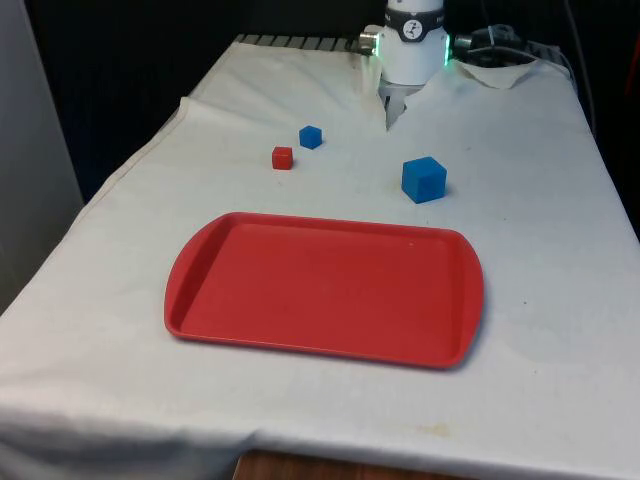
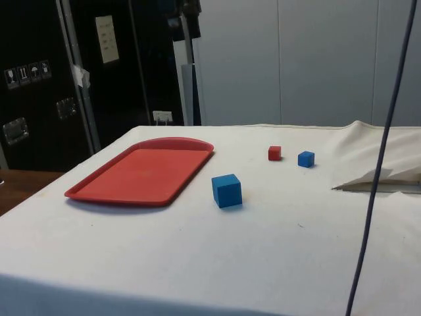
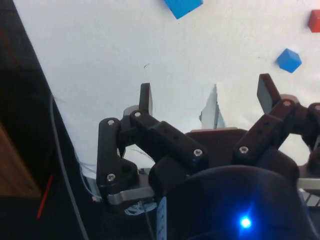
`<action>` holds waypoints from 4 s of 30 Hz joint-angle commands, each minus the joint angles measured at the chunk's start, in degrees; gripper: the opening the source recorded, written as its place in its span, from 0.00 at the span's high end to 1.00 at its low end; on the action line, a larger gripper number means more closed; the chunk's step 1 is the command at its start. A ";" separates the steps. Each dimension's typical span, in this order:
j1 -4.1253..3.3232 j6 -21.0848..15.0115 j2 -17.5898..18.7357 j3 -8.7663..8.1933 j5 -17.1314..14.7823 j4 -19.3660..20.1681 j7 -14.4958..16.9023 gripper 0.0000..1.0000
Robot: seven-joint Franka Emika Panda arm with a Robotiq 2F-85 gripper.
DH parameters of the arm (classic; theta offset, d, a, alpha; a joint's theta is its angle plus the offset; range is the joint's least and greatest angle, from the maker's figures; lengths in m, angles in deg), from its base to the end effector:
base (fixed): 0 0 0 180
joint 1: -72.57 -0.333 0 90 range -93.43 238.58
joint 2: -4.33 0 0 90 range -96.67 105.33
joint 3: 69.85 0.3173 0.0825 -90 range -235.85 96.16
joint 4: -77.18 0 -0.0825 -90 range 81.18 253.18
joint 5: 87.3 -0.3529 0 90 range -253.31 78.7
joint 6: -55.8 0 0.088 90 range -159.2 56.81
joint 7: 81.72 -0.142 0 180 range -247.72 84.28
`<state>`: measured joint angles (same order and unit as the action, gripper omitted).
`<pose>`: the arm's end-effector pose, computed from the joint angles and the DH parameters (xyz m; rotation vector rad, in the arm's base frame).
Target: Pick up the largest block and place it onto the tray.
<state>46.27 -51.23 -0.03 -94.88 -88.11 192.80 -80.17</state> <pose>0.4950 0.0092 0.4529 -3.0926 -0.0726 0.1253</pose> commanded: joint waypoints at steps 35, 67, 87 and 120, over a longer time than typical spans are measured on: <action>-0.11 -21.54 -2.58 2.64 0.11 18.33 -2.06 0.00; 0.17 -35.58 1.32 4.18 -0.74 27.10 -0.23 0.00; 0.23 -42.69 7.39 4.58 -1.60 28.53 4.24 0.00; 0.97 -55.69 17.19 7.39 -5.61 30.88 15.13 0.00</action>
<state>46.56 -106.12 17.68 -88.87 -91.89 223.17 -66.54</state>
